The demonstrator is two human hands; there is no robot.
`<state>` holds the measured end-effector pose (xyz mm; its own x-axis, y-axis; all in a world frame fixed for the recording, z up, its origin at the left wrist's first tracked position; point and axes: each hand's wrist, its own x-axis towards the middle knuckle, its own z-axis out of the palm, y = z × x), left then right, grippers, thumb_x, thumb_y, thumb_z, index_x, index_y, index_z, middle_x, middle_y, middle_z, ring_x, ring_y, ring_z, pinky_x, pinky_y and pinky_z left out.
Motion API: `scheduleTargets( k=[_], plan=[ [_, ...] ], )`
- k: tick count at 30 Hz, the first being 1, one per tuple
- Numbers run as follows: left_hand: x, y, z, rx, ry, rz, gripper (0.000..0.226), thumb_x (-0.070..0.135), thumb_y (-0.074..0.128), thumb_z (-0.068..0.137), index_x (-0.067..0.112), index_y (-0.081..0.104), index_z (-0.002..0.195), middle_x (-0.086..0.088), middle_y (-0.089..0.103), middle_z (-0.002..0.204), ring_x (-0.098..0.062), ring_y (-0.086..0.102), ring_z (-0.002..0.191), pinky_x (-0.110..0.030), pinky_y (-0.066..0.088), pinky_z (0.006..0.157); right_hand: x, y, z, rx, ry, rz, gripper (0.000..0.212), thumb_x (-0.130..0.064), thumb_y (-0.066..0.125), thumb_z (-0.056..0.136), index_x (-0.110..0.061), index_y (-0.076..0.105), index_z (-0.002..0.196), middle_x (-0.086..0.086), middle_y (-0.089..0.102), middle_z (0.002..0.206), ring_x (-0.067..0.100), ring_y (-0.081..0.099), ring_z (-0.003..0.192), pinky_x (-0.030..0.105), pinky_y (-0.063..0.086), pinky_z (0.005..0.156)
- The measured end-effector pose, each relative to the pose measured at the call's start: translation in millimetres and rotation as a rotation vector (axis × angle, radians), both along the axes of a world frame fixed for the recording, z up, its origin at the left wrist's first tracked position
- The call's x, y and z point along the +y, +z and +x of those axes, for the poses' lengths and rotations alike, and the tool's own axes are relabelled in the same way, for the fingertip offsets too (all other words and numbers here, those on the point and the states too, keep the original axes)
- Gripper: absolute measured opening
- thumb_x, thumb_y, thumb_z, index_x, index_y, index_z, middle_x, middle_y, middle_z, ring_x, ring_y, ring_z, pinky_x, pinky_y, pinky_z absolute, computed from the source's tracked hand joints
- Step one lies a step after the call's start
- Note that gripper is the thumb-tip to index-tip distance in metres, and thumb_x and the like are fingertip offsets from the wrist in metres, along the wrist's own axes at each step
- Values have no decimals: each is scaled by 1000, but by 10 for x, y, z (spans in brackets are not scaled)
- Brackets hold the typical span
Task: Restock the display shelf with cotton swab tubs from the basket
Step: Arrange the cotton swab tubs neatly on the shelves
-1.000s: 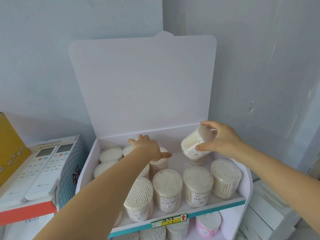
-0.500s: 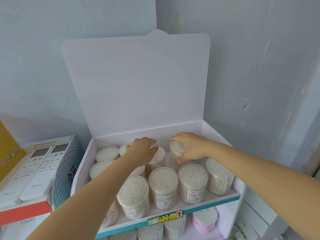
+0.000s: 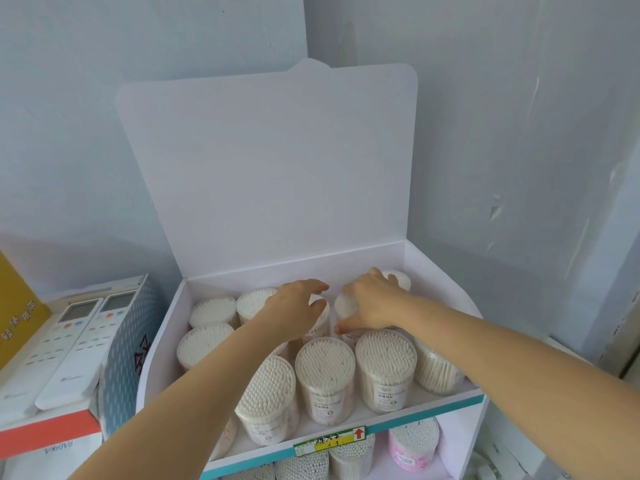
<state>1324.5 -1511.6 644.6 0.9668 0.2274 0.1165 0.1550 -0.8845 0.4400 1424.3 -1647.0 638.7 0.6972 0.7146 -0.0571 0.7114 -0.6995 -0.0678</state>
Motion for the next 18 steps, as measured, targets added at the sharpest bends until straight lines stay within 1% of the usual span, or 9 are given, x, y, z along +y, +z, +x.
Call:
scheduleTargets(
  k=[3,5,8,10,11,12,14,16,18],
  plan=[
    [-10,-49,-1,61,-16,11,38,32,50,94,26,51,131,7,52,137,-16,48,124,-37,37,106,-39,116,63,150,-22,7,91,-79,52,68,-26,40,141,6,44,140,29,24,135,51,29,106],
    [-35,-65,12,66,-25,1,39,37,51,93,28,51,132,6,51,138,-18,49,123,-39,38,105,-78,275,207,210,-65,128,82,-72,48,79,-25,35,145,5,33,151,28,21,141,46,25,113],
    [-101,-81,70,64,-69,24,43,41,50,93,28,48,134,5,47,141,-18,43,129,-41,35,107,-177,444,448,225,-70,135,57,-30,52,93,-22,32,146,3,27,155,22,28,141,32,26,112],
    [-170,-88,125,68,-92,44,47,44,50,92,30,45,136,7,44,143,-18,38,133,-43,34,108,-236,471,510,287,-95,0,71,-4,48,87,-26,23,149,0,23,156,21,29,140,29,33,107],
    [-218,-96,150,73,-103,58,48,44,50,92,31,44,137,7,43,144,-19,37,133,-44,33,108,-251,448,518,311,-101,-86,79,-1,50,84,-29,17,151,1,20,157,22,29,140,31,36,107],
    [-267,-111,171,84,-115,72,48,45,50,92,31,42,138,8,42,145,-19,36,134,-44,32,109,-254,411,519,302,-88,-168,86,-3,55,83,-30,11,151,1,17,158,22,27,141,33,36,108],
    [-349,-154,193,125,-147,125,47,45,47,93,33,41,139,9,38,148,-19,32,136,-44,29,110,-225,275,555,226,-51,-272,94,-20,67,80,-30,7,151,2,13,158,22,23,143,37,32,111],
    [-373,-206,206,141,-173,206,45,44,45,94,36,41,138,12,34,150,-17,28,138,-43,26,112,-211,176,605,137,-37,-247,90,-36,70,77,-30,17,150,3,20,154,24,28,140,39,34,110],
    [-351,-231,214,123,-173,237,41,42,45,95,37,45,135,15,35,149,-16,28,138,-42,26,112,-247,184,633,98,0,-207,78,-30,72,75,-29,33,144,3,33,146,25,40,132,40,40,105]
  ],
)
